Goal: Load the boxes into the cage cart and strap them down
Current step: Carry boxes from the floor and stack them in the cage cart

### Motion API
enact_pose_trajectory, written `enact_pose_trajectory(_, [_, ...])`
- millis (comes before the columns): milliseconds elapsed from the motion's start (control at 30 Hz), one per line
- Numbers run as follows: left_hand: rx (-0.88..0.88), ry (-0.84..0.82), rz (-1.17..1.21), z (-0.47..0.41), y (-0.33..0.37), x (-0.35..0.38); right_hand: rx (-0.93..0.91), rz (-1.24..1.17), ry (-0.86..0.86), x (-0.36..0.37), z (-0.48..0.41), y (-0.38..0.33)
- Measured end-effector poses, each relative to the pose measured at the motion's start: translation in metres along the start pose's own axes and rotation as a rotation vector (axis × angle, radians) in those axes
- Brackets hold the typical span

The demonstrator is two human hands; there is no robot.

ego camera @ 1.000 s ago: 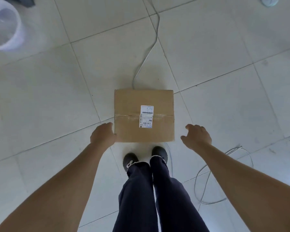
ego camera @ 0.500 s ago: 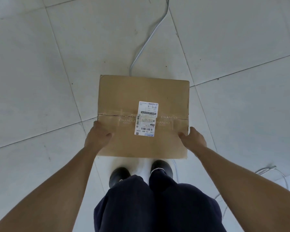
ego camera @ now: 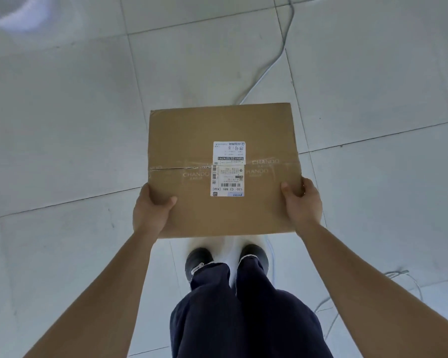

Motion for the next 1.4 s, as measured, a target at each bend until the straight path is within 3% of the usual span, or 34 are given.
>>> enact_pose_trajectory(333, [-0.03, 0.109, 0.351, 0.134, 0.029, -0.189, -0.273, 0.022, 0.034, -0.112, 0.09, -0.217])
enact_pose_trajectory(667, [-0.028, 0.343, 0.584, 0.27, -0.003, -0.361, -0.616, 0.052, -0.098, -0.163, 0.199, -0.408])
enact_pose_trajectory(967, [-0.118, 0.583, 0.78, 0.367, -0.1, -0.479, -0.939, 0.159, -0.31, -0.127, 0.316, -0.533])
enact_pose_trajectory(1400, [-0.278, 0.849, 0.994, 0.434, -0.292, -0.632, -1.276, 0.123, -0.566, 0.003, 0.552, -0.657])
Point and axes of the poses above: each hand's wrist, its own z-axis away from the middle knuckle, its own x-axis out of the palm, y = z × x, the point moved 9 cm from there along -z, towards the middle knuckle, and after that the axes turned 14 degrees about -x, right-handed, at the moved point
